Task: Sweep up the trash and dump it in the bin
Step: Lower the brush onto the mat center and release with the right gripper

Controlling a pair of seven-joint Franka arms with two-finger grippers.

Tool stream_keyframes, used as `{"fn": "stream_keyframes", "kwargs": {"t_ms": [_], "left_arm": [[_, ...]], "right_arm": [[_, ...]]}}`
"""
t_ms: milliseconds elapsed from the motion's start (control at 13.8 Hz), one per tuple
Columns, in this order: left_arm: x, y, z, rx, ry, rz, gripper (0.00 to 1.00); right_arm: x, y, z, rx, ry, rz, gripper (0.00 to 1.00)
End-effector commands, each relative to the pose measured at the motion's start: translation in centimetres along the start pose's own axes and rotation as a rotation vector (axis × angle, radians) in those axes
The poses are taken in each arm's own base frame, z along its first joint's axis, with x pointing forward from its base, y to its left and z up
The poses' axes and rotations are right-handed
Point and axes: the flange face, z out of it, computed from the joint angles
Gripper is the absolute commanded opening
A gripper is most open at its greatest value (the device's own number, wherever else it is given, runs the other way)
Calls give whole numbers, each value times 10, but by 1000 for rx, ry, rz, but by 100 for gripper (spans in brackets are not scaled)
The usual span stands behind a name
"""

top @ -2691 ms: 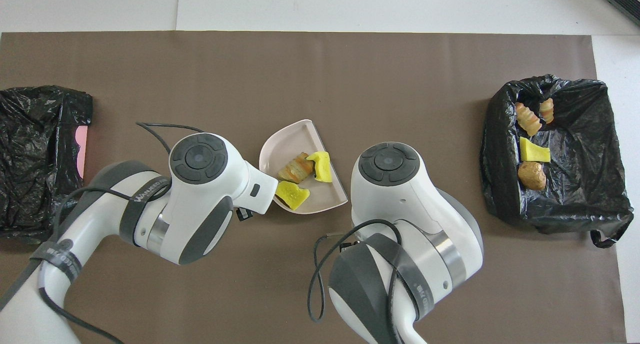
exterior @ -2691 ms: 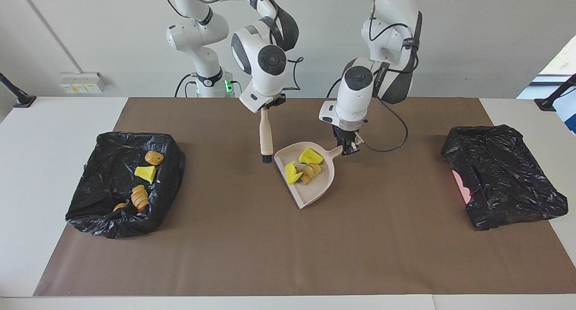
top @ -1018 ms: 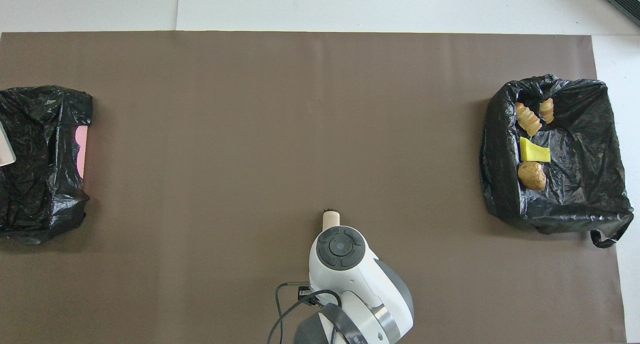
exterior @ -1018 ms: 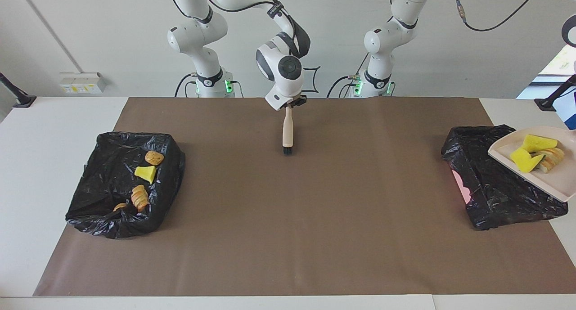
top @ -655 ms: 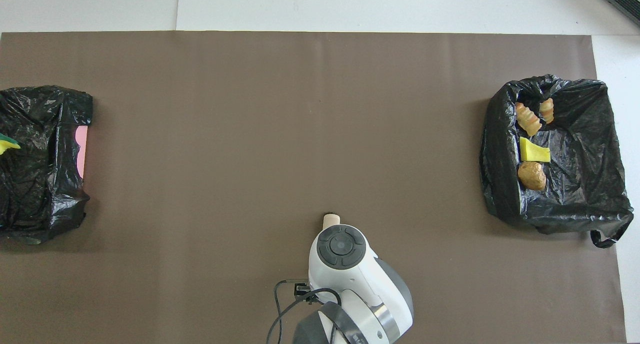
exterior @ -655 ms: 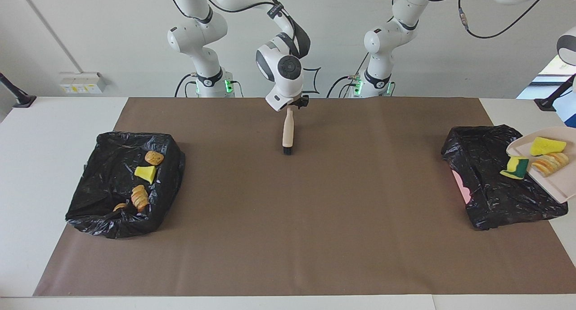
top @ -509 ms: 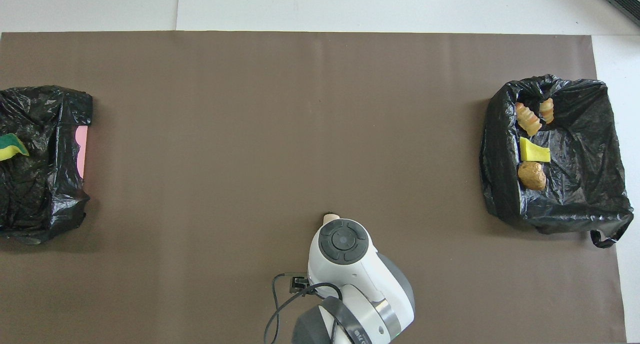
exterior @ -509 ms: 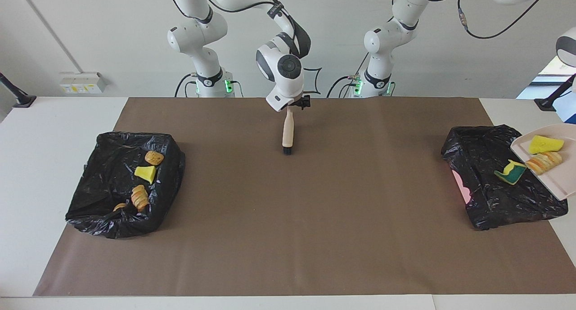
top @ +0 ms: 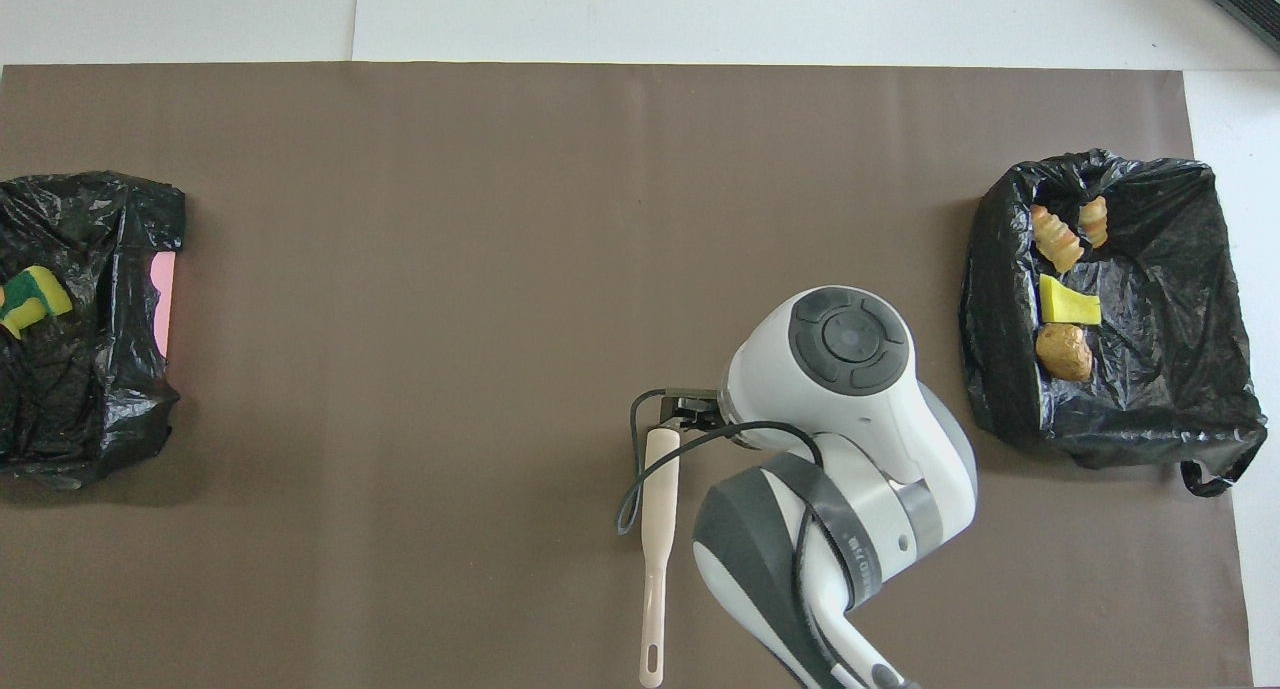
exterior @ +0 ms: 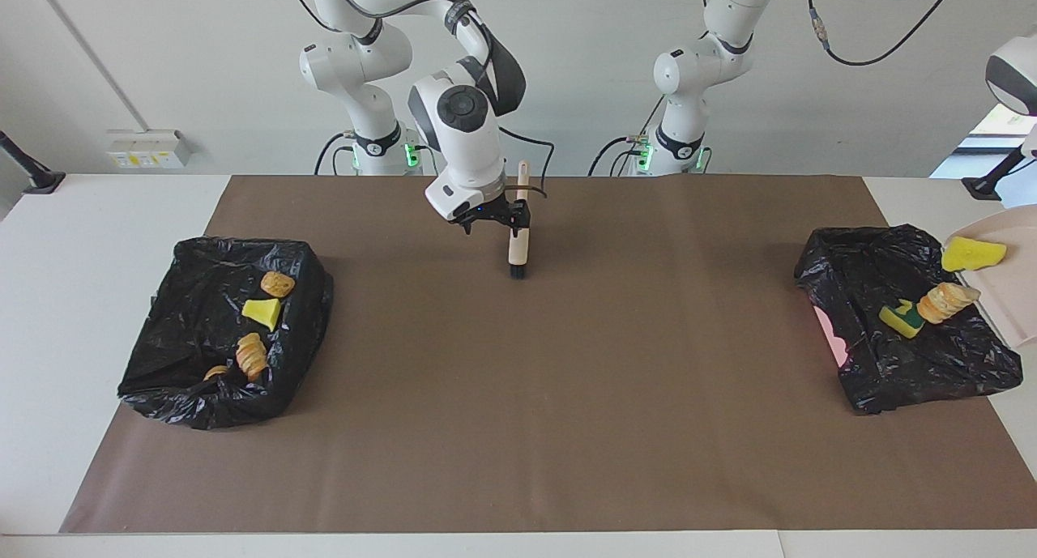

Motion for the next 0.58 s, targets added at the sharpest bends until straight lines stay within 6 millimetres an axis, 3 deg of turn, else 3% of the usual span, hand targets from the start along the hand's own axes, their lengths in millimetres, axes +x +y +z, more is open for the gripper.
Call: {"fn": "stream_keyframes", "kwargs": {"t_ms": [0, 145, 364, 509], "left_arm": [[2, 3, -36, -2, 28, -15, 0], [9, 4, -52, -26, 22, -34, 0], [13, 3, -51, -20, 41, -103, 0], [37, 13, -49, -38, 181, -233, 0]], "right_arm": [[30, 22, -34, -49, 92, -102, 100], [44, 38, -61, -90, 160, -132, 100], [52, 78, -101, -85, 198, -95, 100], [50, 110, -129, -81, 215, -119, 100]]}}
